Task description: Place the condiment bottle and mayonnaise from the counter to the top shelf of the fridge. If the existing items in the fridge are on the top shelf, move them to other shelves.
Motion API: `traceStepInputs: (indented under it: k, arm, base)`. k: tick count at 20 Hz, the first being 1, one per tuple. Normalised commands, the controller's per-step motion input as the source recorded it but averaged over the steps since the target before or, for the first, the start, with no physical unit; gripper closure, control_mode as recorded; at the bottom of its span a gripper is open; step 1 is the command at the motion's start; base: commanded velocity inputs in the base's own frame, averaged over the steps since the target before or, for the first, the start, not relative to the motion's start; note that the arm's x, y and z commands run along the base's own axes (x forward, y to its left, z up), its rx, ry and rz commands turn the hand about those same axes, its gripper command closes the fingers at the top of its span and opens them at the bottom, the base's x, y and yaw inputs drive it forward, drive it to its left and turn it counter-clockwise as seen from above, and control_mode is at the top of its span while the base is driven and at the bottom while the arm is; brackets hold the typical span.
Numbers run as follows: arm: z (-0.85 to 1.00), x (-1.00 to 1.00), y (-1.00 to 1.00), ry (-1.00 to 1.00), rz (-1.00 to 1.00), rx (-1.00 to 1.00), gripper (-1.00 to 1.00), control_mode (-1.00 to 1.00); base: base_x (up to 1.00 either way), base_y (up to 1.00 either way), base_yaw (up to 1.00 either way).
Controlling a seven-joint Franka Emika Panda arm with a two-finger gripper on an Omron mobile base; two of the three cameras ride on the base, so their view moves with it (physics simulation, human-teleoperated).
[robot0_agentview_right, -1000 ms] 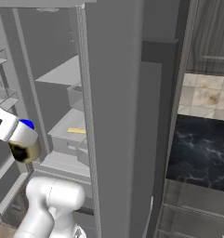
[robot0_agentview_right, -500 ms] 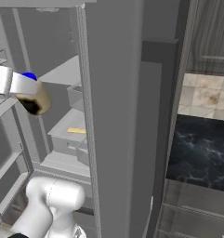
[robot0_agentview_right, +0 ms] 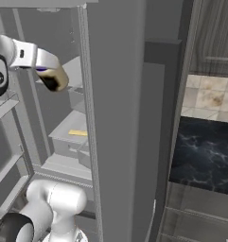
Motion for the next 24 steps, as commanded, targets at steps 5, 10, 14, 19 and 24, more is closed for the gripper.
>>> traceStepInputs:
  k: [5, 10, 14, 19, 24]
  arm:
    - [-0.06, 1.00, -0.21, 0.01, 0.00, 0.00, 1.00, -1.00]
    - [-0.07, 1.00, -0.21, 0.04, 0.00, 0.00, 1.00, -1.00]
    - [-0.27, 1.00, -0.20, 0.09, 0.00, 0.00, 1.00, -1.00]
    - [-0.42, 1.00, -0.19, 0.12, 0.00, 0.00, 1.00, -1.00]
    - [-0.32, 1.00, -0.16, 0.03, 0.00, 0.00, 1.00, -1.00]
  base:
    - [0.00, 0.00, 0.00]
    - [0.00, 0.00, 0.00]
    - [0.00, 0.00, 0.00]
    - [0.00, 0.00, 0.00]
    - [0.00, 0.00, 0.00]
